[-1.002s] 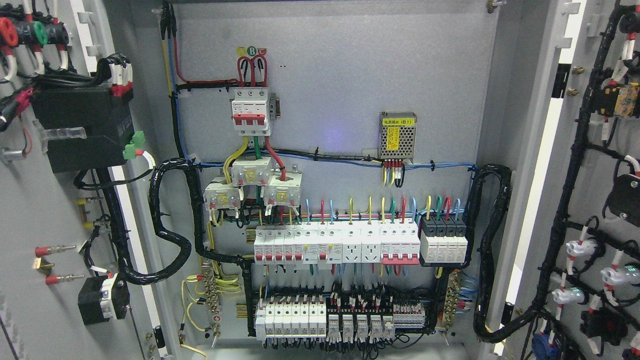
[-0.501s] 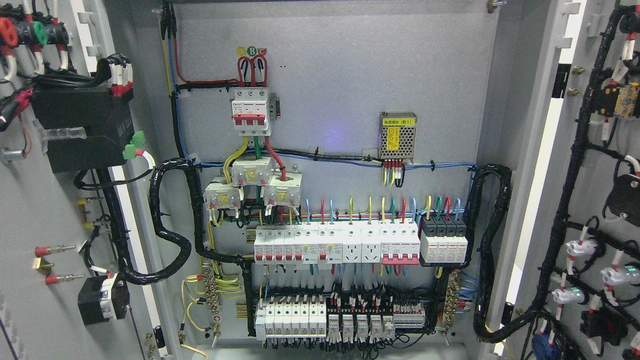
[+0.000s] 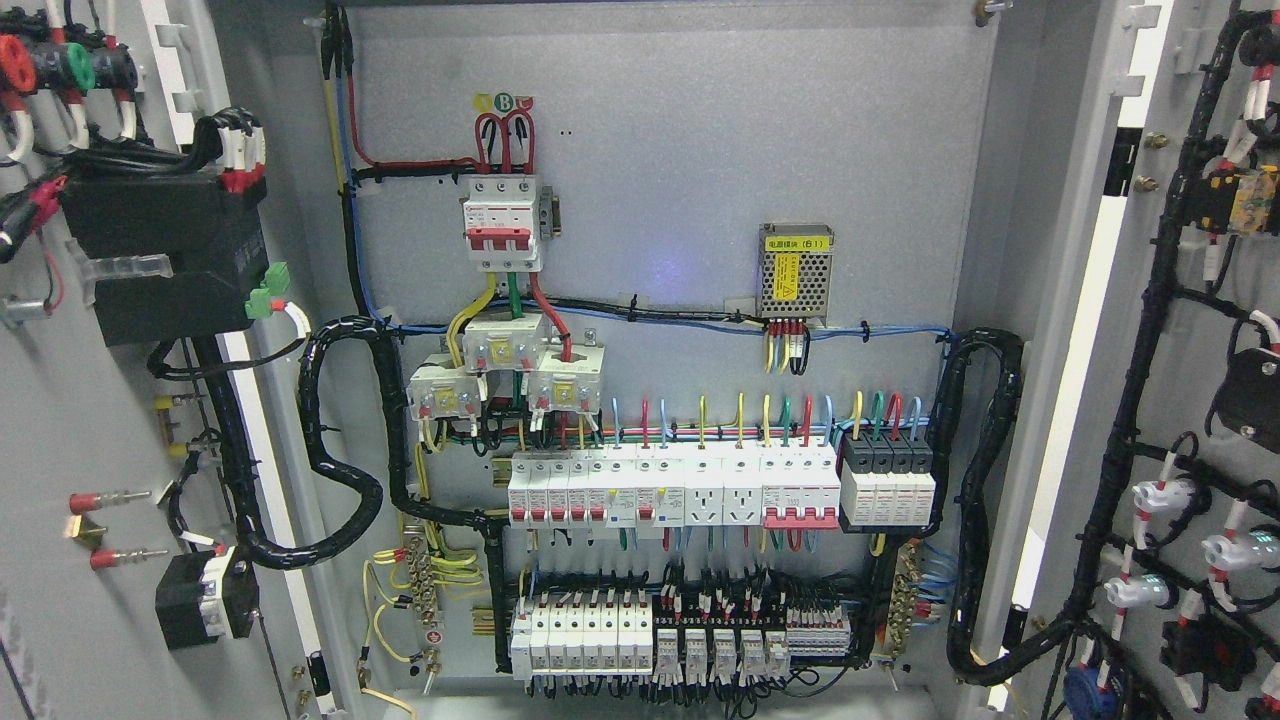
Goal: Open door with both hands
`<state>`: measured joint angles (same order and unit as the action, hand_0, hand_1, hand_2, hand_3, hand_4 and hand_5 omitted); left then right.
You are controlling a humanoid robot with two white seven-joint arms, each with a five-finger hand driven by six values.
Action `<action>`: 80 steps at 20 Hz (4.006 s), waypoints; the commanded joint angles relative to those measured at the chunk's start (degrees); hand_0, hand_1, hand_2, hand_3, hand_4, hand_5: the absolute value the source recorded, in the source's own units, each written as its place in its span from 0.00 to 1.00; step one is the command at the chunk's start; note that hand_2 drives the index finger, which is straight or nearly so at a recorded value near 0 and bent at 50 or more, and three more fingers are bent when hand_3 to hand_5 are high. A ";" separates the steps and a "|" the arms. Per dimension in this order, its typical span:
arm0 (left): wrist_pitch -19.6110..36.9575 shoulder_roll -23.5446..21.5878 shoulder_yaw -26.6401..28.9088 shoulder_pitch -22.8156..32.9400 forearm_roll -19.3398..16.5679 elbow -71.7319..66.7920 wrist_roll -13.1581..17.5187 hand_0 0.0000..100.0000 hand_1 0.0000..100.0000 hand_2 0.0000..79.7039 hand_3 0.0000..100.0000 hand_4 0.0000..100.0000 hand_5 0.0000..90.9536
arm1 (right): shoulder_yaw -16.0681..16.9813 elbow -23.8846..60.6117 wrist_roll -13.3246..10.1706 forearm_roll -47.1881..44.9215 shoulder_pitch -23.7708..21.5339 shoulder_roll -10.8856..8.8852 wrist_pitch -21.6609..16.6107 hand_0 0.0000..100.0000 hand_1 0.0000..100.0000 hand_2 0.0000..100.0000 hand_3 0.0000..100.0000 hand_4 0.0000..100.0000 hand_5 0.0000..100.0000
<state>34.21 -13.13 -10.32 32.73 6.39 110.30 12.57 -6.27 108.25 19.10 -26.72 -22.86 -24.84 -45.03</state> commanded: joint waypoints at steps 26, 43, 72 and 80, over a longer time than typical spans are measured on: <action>6.48 6.45 4.35 -13.74 -0.50 6.42 -0.88 0.00 0.00 0.00 0.00 0.03 0.00 | 10.14 6.01 -6.27 -8.52 -0.96 -1.97 -22.39 0.11 0.00 0.00 0.00 0.00 0.00; 11.40 6.62 10.41 -14.01 0.29 6.42 -2.37 0.00 0.00 0.00 0.00 0.03 0.00 | 10.14 4.87 -5.74 -8.61 -0.34 -3.99 -28.45 0.11 0.00 0.00 0.00 0.00 0.00; 14.39 -1.02 25.70 -8.91 14.08 5.20 -2.90 0.00 0.00 0.00 0.00 0.03 0.00 | 14.27 2.41 -5.83 -8.87 -0.08 -6.98 -31.88 0.11 0.00 0.00 0.00 0.00 0.00; 13.78 -2.60 28.77 -8.83 16.72 3.26 -2.90 0.00 0.00 0.00 0.00 0.03 0.00 | 14.97 2.32 -6.27 -8.87 -0.08 -6.28 -31.97 0.11 0.00 0.00 0.00 0.00 0.00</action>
<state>44.25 -12.64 13.18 23.76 20.58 115.07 9.63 7.44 110.84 12.98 -35.57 -22.94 -31.47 -45.02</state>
